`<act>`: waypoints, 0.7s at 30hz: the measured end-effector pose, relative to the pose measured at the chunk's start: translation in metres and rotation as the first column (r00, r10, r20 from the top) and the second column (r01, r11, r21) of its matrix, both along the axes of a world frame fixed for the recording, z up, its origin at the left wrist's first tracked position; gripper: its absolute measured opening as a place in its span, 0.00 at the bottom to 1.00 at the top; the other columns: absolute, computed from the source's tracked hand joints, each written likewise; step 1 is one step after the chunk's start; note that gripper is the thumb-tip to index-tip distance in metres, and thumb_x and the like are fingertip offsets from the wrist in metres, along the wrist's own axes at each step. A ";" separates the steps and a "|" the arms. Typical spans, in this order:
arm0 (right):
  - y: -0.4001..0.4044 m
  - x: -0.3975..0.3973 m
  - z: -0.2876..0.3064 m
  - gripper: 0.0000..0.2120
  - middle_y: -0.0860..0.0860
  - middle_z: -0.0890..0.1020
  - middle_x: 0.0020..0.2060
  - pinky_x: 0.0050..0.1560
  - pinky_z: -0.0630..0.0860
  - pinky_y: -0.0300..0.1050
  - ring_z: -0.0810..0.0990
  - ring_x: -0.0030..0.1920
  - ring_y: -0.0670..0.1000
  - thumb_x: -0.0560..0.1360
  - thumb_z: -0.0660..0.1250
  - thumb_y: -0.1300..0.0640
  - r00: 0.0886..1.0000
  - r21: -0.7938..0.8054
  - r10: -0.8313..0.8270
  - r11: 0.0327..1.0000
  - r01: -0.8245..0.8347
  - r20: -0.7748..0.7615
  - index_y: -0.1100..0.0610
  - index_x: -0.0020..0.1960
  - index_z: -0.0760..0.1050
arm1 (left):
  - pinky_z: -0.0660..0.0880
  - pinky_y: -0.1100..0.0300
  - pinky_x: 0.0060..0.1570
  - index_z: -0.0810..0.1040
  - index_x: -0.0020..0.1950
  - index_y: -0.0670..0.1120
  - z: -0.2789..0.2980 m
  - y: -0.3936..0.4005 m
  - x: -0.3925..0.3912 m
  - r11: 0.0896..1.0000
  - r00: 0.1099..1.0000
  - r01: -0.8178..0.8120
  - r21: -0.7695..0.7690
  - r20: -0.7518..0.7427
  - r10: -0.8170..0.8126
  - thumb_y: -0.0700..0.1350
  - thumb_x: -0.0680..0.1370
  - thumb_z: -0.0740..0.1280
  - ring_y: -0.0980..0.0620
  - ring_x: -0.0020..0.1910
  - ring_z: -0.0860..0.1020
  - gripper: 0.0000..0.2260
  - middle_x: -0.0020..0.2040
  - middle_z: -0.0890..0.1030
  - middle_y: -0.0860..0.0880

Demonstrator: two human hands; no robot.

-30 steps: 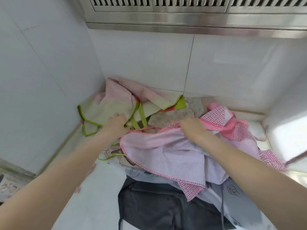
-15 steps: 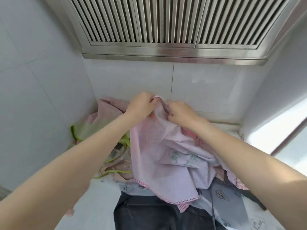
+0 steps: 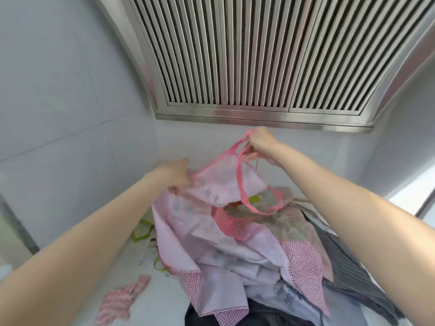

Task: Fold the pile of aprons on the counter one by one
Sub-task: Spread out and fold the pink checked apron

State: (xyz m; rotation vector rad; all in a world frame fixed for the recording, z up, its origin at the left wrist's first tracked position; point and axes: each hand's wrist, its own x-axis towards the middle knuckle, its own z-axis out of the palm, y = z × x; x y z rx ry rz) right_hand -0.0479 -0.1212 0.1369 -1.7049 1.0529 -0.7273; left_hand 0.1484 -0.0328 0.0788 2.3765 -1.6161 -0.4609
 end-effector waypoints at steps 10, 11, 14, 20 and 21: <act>0.033 0.011 0.011 0.28 0.56 0.72 0.61 0.52 0.78 0.48 0.76 0.51 0.52 0.74 0.66 0.67 0.975 -0.219 0.212 0.950 -0.222 -0.068 0.57 0.70 0.60 | 0.74 0.67 0.21 0.71 0.53 0.42 0.049 0.000 -0.038 0.871 0.650 -0.301 -0.388 -0.752 -0.111 0.39 0.80 0.62 0.58 0.18 0.75 0.03 0.35 0.74 0.46; 0.030 0.002 0.005 0.33 0.55 0.69 0.62 0.49 0.78 0.48 0.76 0.48 0.53 0.74 0.67 0.66 0.981 -0.204 0.158 0.962 -0.179 -0.116 0.56 0.73 0.56 | 0.74 0.68 0.22 0.71 0.51 0.42 0.055 0.003 -0.035 0.874 0.646 -0.283 -0.395 -0.752 -0.131 0.40 0.80 0.62 0.59 0.19 0.76 0.02 0.36 0.73 0.47; 0.022 -0.018 -0.018 0.41 0.57 0.67 0.66 0.48 0.80 0.50 0.80 0.46 0.57 0.71 0.73 0.58 0.904 -0.051 0.103 0.989 -0.136 -0.415 0.58 0.75 0.52 | 0.73 0.68 0.23 0.74 0.42 0.44 0.079 0.012 -0.035 0.863 0.655 -0.200 -0.464 -0.718 -0.234 0.43 0.78 0.65 0.59 0.19 0.73 0.06 0.30 0.73 0.49; 0.013 -0.004 -0.043 0.37 0.55 0.76 0.63 0.37 0.78 0.40 0.84 0.48 0.51 0.74 0.68 0.65 0.967 0.228 0.176 0.965 -0.132 -0.183 0.59 0.76 0.52 | 0.57 0.69 0.16 0.72 0.38 0.48 0.130 0.040 -0.042 0.829 0.573 -0.115 -0.548 -0.718 -0.395 0.43 0.79 0.63 0.59 0.16 0.58 0.10 0.20 0.65 0.54; 0.010 0.001 -0.040 0.33 0.54 0.79 0.55 0.34 0.75 0.39 0.84 0.41 0.49 0.74 0.66 0.68 0.981 0.255 0.195 0.950 -0.183 -0.023 0.57 0.74 0.55 | 0.56 0.70 0.16 0.71 0.36 0.48 0.136 0.045 -0.040 0.820 0.588 -0.149 -0.553 -0.716 -0.376 0.44 0.78 0.63 0.59 0.15 0.58 0.11 0.20 0.65 0.54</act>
